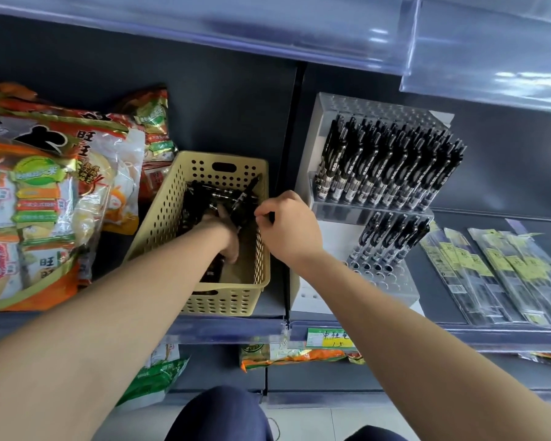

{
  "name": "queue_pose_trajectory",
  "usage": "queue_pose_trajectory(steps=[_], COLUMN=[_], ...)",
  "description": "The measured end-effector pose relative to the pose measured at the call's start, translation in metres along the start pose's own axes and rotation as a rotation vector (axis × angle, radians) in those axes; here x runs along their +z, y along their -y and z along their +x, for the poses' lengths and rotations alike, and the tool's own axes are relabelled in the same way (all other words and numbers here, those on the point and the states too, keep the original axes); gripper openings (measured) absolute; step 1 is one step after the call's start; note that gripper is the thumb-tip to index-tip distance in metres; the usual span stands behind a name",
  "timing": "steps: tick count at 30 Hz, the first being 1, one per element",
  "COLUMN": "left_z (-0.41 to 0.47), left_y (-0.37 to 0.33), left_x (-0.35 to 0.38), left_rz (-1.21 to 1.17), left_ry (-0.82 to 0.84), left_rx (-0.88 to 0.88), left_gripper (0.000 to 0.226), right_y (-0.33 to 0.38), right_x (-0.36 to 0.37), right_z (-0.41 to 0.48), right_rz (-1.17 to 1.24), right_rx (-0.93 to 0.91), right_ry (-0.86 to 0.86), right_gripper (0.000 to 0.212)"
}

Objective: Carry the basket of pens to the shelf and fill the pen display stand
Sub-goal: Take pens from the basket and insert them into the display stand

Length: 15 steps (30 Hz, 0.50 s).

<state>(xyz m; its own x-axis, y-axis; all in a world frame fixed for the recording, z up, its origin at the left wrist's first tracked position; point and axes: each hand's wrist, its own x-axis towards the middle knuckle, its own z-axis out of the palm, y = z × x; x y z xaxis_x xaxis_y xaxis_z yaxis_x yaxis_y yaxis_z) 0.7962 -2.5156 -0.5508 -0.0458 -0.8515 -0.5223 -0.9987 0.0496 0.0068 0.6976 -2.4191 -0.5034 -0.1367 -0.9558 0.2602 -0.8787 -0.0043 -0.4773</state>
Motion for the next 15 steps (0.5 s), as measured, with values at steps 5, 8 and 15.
queue_pose_trajectory(steps=[5, 8, 15], left_z=[-0.003, -0.003, -0.01], left_y=[0.013, 0.021, 0.037], left_x=[-0.003, -0.004, -0.019], left_rz=[-0.07, -0.263, -0.851], left_ry=[-0.037, 0.013, -0.028], left_rx=[0.118, 0.072, 0.053], left_gripper=[0.058, 0.052, 0.044], right_y=[0.001, 0.001, 0.003], right_x=[0.002, 0.003, 0.004], right_z=[-0.002, -0.002, -0.004], right_rz=[0.003, 0.01, 0.029], right_rx=[0.013, 0.018, 0.043], right_ry=[-0.009, -0.011, -0.01], right_gripper=[0.023, 0.023, 0.024])
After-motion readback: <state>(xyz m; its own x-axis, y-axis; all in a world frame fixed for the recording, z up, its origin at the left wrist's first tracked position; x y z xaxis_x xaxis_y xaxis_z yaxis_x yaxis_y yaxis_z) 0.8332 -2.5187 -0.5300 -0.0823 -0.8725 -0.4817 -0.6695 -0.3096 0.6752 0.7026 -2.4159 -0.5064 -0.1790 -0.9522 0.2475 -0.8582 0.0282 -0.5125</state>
